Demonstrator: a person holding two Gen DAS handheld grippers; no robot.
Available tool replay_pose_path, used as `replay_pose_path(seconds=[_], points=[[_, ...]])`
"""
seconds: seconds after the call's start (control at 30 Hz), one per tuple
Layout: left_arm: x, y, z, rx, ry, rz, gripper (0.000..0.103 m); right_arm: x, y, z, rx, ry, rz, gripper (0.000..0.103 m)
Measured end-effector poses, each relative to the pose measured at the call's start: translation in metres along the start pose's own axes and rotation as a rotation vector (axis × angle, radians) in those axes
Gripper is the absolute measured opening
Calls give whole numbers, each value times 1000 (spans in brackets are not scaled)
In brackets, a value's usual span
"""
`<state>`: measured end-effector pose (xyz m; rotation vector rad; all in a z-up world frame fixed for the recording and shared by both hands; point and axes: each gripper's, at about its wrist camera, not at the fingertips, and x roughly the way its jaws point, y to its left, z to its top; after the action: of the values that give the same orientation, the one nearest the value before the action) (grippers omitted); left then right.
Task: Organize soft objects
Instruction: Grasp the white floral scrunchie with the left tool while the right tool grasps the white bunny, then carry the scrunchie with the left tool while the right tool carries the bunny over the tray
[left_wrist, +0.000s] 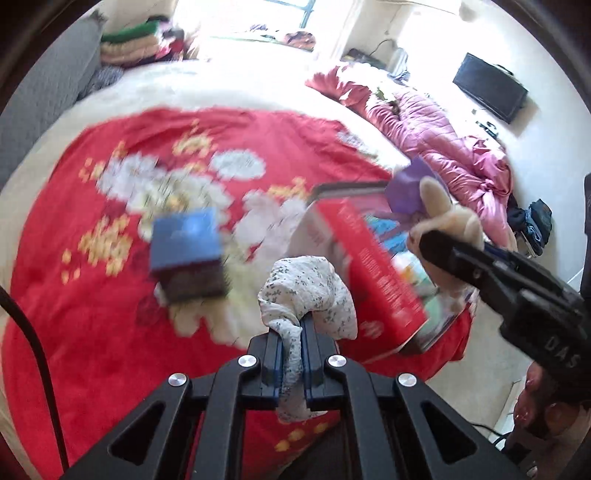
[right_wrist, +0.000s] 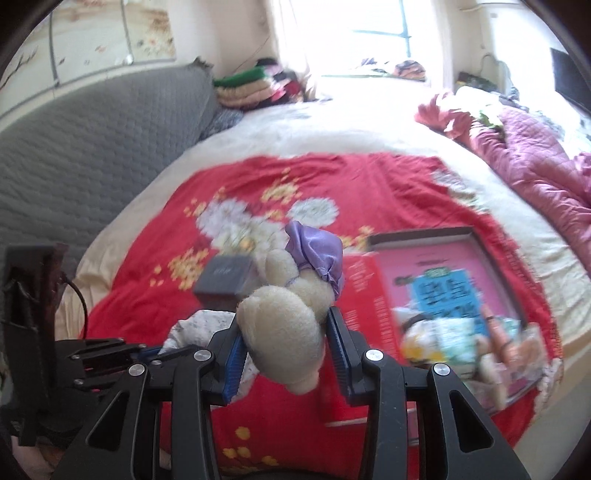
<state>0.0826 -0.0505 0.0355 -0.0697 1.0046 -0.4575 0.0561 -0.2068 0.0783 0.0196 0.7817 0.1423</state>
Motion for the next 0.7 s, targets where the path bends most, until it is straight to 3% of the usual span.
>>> replay_pose_path(seconds=[0.37,0.7], points=[[13,-93,51,120,-25,-43,8,-70,-114,12,133,-99,-148,42],[51,-150,64,192,12,-57,8,-84,-174,-6,223,-125,-212,42]])
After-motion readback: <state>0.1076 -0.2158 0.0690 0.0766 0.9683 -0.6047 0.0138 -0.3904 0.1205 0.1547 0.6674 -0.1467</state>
